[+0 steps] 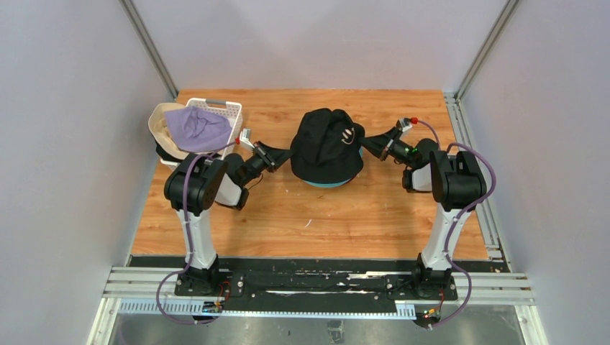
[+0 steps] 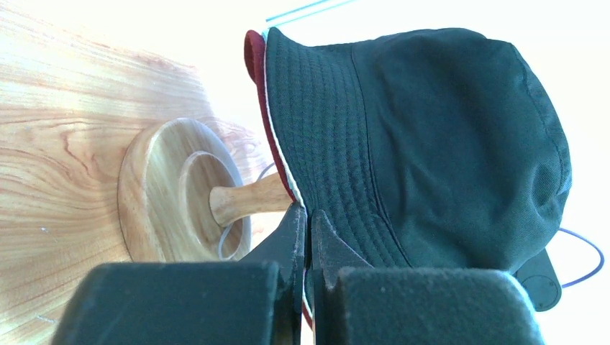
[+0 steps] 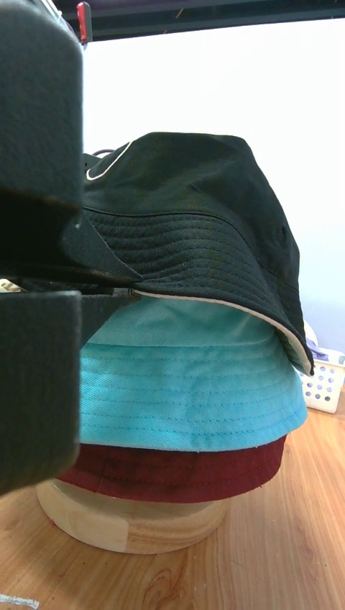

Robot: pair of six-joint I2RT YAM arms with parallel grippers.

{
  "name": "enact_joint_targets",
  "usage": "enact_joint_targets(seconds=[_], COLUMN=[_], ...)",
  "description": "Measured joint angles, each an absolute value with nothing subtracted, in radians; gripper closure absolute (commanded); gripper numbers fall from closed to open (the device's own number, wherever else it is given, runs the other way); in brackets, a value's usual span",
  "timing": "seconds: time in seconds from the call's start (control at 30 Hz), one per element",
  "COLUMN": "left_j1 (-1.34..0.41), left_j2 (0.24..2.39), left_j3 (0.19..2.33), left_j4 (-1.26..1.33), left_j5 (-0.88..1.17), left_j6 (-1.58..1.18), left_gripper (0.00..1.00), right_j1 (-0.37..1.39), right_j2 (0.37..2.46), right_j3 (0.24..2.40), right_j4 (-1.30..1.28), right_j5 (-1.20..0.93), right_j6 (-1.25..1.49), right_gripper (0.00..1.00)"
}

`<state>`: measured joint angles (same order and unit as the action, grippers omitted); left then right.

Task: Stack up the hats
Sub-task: Stack the hat on the hat.

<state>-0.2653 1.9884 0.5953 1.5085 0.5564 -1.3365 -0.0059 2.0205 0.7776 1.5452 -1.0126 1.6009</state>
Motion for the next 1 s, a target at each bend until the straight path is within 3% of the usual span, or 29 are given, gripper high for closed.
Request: enact_joint_targets(seconds=[0.7, 1.0], left_j1=[-0.22, -0.216], left_j2=[2.027, 2.038], left_j3=[0.604, 0.62], left_j4=[1.517, 1.517], left_j5=[0.58, 0.588], left_j6=[-1.376, -1.391], left_gripper=[1.0, 1.0], right_j1=[-0.006, -0.007], right_j2=[2.113, 2.006], right_j3=[0.787, 0.767], right_j4=[1.531, 1.239], right_j5=[-1.026, -1.016], right_j6=[1.533, 1.298], right_gripper=[0.99, 1.0])
